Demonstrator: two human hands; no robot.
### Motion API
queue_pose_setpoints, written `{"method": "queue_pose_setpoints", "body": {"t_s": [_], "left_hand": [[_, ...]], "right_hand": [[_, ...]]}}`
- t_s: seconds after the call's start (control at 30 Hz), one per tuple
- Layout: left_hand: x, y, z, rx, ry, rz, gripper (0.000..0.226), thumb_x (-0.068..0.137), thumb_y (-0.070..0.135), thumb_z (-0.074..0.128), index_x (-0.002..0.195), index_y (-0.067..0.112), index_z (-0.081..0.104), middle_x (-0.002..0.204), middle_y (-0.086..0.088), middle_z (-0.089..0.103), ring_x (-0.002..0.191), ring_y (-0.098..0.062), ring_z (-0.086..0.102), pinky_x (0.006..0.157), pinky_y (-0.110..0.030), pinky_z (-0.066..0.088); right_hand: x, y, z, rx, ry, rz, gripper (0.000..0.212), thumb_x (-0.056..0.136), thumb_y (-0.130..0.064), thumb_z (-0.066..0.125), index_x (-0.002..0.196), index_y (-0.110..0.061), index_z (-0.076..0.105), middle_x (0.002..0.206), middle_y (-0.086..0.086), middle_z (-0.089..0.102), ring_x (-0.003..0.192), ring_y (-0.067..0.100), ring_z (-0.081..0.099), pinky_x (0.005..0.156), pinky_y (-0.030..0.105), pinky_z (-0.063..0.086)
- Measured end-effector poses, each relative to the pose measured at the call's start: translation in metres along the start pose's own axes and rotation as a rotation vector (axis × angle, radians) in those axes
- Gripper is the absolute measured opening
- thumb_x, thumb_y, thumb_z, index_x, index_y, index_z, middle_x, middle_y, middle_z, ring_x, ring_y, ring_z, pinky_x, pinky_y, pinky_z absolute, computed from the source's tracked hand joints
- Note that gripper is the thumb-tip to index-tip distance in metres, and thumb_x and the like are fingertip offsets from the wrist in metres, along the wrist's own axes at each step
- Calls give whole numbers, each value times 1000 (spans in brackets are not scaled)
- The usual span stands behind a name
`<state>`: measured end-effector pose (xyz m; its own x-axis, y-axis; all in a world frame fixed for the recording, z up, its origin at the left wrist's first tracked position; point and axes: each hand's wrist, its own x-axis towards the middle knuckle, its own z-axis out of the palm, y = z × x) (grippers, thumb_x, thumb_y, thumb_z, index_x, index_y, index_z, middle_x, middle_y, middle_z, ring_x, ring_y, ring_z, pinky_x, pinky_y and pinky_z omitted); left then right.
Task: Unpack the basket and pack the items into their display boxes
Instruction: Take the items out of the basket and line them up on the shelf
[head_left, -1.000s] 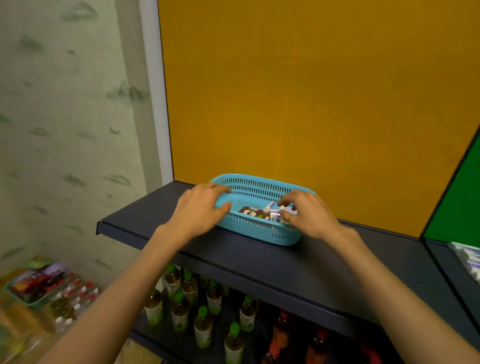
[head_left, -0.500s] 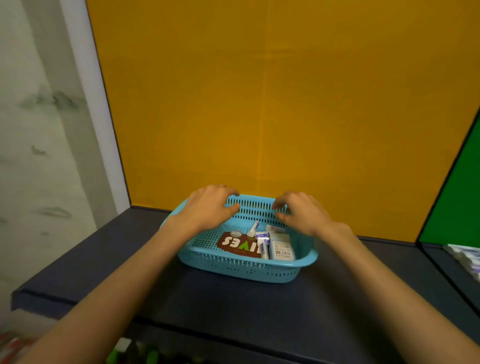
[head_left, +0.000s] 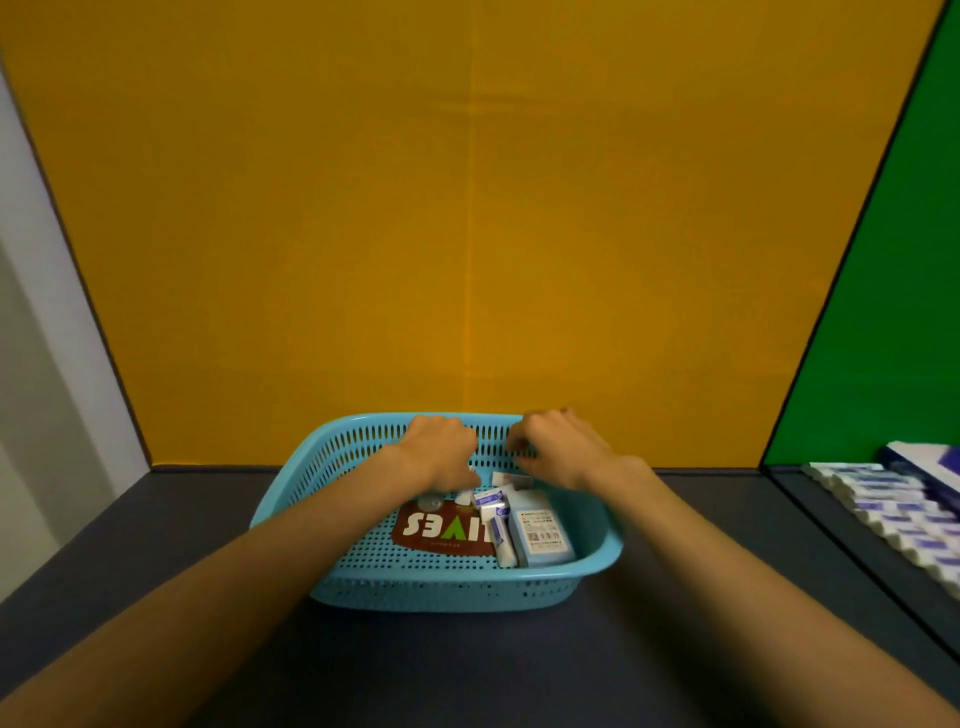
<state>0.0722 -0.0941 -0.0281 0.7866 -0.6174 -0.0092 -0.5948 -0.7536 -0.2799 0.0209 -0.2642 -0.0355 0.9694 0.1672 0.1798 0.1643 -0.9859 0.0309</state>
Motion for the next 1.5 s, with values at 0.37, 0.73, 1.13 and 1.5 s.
{"method": "queue_pose_setpoints", "body": {"t_s": [0.37, 0.73, 1.13, 1.5], "left_hand": [[4, -6, 11, -148, -150, 2, 32, 92, 36, 67, 73, 22, 45, 71, 2, 45, 76, -20, 49, 73, -37, 45], [-36, -75, -1, -828, 85, -81, 24, 90, 30, 71, 111, 19, 70, 87, 5, 66, 70, -8, 57, 59, -23, 43], [-81, -90, 11, -939, 233, -88, 27, 92, 31, 68, 118, 22, 70, 98, 14, 64, 83, -1, 57, 68, -24, 44], [-110, -94, 15, -954, 295, -70, 26, 91, 33, 70, 115, 22, 73, 101, 13, 67, 80, 0, 56, 67, -24, 46]], "right_hand": [[18, 0, 17, -56, -98, 2, 19, 90, -24, 67, 109, -21, 67, 113, -3, 68, 103, 18, 64, 104, 39, 46], [23, 3, 32, -15, -164, -20, 11, 93, -30, 66, 101, -23, 69, 106, -4, 70, 95, 15, 64, 95, 37, 50], [21, 5, 26, 71, -186, 27, 24, 84, -20, 75, 107, -18, 67, 105, -4, 68, 94, 13, 65, 85, 30, 57], [13, -2, 21, 43, -191, 67, 9, 87, -19, 73, 95, -17, 71, 102, -3, 70, 95, 13, 66, 83, 25, 55]]}}
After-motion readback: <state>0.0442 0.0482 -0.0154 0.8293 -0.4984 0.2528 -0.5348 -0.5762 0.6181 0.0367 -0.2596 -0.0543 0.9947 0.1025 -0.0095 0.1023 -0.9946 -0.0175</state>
